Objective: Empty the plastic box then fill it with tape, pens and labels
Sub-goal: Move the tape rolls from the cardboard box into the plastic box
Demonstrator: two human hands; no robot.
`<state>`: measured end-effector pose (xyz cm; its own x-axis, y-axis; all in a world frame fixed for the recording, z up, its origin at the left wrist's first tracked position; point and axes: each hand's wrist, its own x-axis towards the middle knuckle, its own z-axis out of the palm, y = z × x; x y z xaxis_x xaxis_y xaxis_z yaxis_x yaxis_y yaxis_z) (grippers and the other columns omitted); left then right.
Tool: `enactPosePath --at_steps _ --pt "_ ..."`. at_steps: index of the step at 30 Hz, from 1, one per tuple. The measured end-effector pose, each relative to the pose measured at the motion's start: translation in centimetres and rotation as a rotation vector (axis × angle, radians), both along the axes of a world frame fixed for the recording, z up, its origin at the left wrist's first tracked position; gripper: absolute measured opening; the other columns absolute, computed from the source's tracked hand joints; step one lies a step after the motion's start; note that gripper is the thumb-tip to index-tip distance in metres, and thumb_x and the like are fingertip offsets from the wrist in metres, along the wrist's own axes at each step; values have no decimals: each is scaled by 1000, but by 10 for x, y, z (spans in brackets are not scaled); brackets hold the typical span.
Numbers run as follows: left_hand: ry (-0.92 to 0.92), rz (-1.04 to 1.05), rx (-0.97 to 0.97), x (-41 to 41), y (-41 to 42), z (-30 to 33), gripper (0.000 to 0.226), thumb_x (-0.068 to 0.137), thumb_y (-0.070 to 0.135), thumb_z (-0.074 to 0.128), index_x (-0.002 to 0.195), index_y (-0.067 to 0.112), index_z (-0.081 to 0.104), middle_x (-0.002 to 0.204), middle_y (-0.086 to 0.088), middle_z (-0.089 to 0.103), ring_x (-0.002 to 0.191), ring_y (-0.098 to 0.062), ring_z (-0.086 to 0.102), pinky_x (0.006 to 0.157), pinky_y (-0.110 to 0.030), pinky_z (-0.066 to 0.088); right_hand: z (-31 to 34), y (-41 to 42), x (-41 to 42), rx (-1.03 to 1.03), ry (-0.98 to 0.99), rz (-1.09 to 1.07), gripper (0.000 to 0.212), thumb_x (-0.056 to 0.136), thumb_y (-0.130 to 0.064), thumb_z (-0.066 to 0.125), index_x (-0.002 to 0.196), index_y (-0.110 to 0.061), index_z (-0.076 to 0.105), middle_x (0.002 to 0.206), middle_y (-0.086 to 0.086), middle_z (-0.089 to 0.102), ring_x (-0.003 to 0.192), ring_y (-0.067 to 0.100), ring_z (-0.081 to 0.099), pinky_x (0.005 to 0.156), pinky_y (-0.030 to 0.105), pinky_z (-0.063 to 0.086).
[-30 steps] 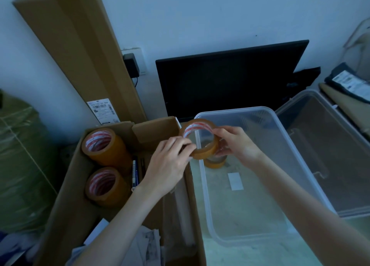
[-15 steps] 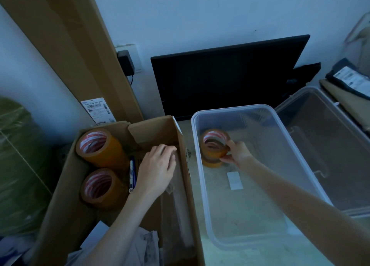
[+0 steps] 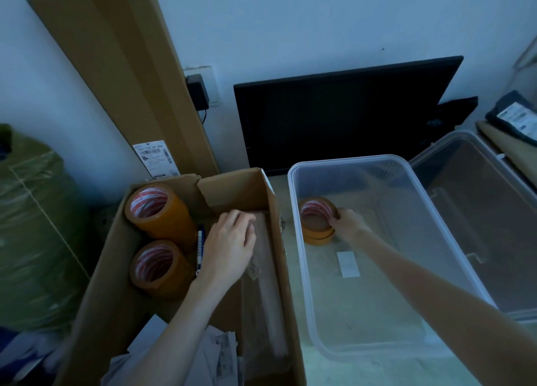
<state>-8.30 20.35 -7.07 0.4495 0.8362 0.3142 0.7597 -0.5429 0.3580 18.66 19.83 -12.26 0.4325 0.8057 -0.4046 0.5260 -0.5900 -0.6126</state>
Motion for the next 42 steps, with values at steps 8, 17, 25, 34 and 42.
enactPosePath --at_steps 8,17,25,34,42 --pt "50 127 56 -47 -5 1 21 92 17 54 112 15 61 114 -1 55 106 -18 51 84 -31 46 61 -25 -15 381 107 0 23 91 -11 58 112 -10 67 101 8 68 95 21 63 82 23 45" --pt "338 499 -164 -126 -7 -40 46 90 32 59 132 17 47 137 -8 45 131 -26 37 108 -45 33 110 -64 -71 564 391 165 21 91 1 51 90 -14 66 81 7 72 81 22 70 79 30 57" --pt "507 407 -233 -142 -13 -48 29 97 38 47 121 23 53 124 3 59 124 -14 46 110 -40 18 108 -79 -118 468 519 292 18 91 1 55 89 -13 67 82 10 72 75 18 69 72 23 55" --pt "365 152 47 -139 -36 -4 29 86 31 66 113 18 64 114 1 65 116 -18 56 106 -40 33 98 -81 -142 355 593 229 18 92 -7 57 110 -6 61 94 12 68 81 21 66 85 38 54" --pt "208 -191 380 -107 -71 30 24 78 26 73 100 17 68 97 3 66 98 -18 57 92 -30 33 105 -79 -162 227 889 194 26 95 -28 55 115 -13 62 103 10 70 94 24 68 88 38 54"
